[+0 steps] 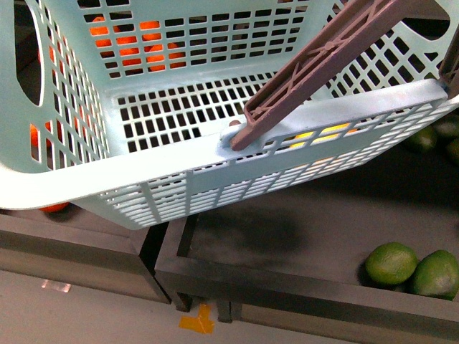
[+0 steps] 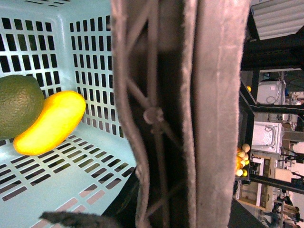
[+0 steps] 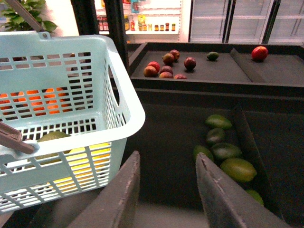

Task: Pick mango and avocado into basket

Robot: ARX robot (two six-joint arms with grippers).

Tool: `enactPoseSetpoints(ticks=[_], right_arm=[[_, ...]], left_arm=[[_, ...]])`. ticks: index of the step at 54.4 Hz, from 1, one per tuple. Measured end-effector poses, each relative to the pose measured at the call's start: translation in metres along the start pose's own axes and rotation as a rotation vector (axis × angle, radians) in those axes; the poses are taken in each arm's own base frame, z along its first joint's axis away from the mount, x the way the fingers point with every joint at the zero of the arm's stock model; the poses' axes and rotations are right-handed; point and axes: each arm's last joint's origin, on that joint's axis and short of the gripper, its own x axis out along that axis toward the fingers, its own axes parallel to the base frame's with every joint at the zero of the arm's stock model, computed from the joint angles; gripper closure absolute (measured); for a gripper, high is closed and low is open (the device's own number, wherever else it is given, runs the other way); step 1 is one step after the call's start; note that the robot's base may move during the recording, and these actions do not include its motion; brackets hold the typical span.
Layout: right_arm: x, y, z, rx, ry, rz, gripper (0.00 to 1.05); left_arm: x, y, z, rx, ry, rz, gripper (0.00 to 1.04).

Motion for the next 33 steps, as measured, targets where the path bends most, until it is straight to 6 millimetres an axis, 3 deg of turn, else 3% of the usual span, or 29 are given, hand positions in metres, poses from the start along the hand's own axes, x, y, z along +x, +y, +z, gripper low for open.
enactPoseSetpoints(ticks=[9,17,33], right_arm=[[0.0,0.0,0.0,0.0,0.0,0.0,0.3],[0.0,0.0,0.0,0.0,0.0,0.0,0.08],[0.0,0.0,0.0,0.0,0.0,0.0,0.09]], left_arm=[[0.0,-0.0001,-0.0001,0.0,0.001,-0.001,0.89],[0.0,-0.0001,-0.0001,0.0,0.0,0.0,0.89],[0.0,-0.0001,-0.0001,0.0,0.001,0.0,0.89]])
